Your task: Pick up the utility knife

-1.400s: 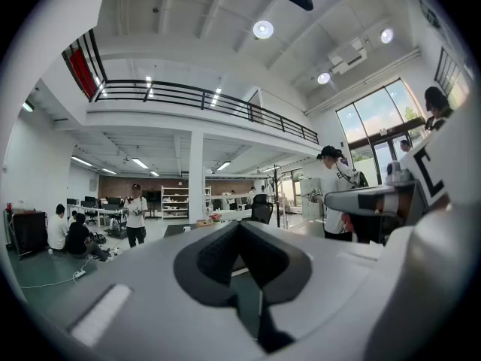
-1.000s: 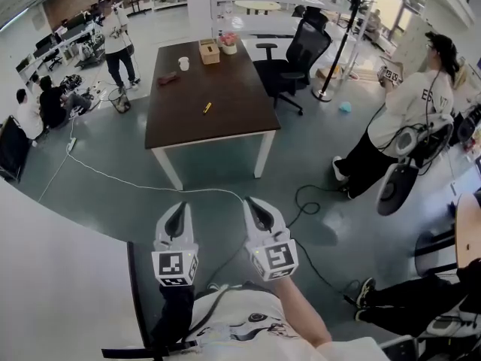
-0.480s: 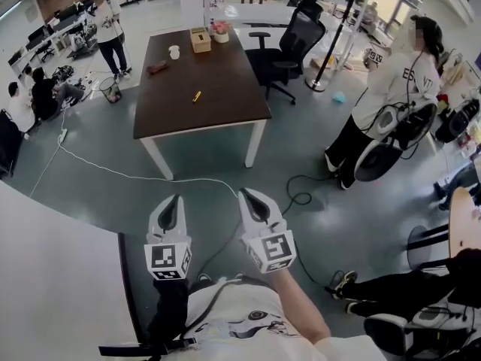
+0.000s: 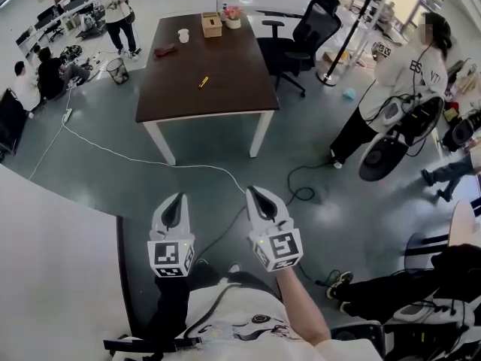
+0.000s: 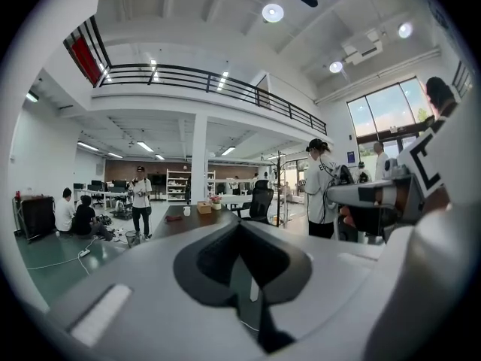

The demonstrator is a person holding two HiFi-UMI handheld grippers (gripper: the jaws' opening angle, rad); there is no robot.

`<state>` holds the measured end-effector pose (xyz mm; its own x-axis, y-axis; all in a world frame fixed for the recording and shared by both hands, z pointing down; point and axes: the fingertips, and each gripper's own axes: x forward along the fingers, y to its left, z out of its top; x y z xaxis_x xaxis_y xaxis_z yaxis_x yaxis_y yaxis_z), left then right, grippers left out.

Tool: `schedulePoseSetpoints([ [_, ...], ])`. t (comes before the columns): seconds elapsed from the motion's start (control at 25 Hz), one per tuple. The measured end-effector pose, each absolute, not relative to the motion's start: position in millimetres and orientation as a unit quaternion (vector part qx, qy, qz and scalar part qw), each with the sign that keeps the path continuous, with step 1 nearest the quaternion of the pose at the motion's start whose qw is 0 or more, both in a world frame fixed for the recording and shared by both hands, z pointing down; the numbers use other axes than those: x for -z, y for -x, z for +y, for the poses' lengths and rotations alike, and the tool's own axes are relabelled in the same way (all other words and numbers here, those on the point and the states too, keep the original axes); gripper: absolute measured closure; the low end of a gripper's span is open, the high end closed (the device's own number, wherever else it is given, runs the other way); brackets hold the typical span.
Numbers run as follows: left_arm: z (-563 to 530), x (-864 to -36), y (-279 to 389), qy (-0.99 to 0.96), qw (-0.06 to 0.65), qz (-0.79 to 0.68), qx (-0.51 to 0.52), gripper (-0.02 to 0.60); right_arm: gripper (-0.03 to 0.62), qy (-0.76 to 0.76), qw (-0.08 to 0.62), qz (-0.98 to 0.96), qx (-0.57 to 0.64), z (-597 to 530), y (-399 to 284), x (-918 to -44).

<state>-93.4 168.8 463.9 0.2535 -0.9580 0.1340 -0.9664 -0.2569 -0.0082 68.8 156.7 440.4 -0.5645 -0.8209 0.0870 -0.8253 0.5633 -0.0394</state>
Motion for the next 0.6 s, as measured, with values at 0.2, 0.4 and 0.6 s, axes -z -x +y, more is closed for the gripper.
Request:
schedulePoseSetpoints([
  [0.2, 158, -471, 106, -0.791, 0.048, -0.606, -0.069, 0.581, 0.592, -0.466, 0.028, -0.883, -0.055, 142, -57, -448],
  [0.4, 116, -478, 122, -0.797, 0.047, -0.599, -0.065, 0.583, 0.592, -0.469, 0.03, -0.881, -0.047, 111, -34, -453],
  [0.6, 54, -470, 134, -0.807, 0.041, -0.587, -0.052, 0.581, 0.592, -0.482, 0.027, -0.875, -0.037, 59, -21, -446],
])
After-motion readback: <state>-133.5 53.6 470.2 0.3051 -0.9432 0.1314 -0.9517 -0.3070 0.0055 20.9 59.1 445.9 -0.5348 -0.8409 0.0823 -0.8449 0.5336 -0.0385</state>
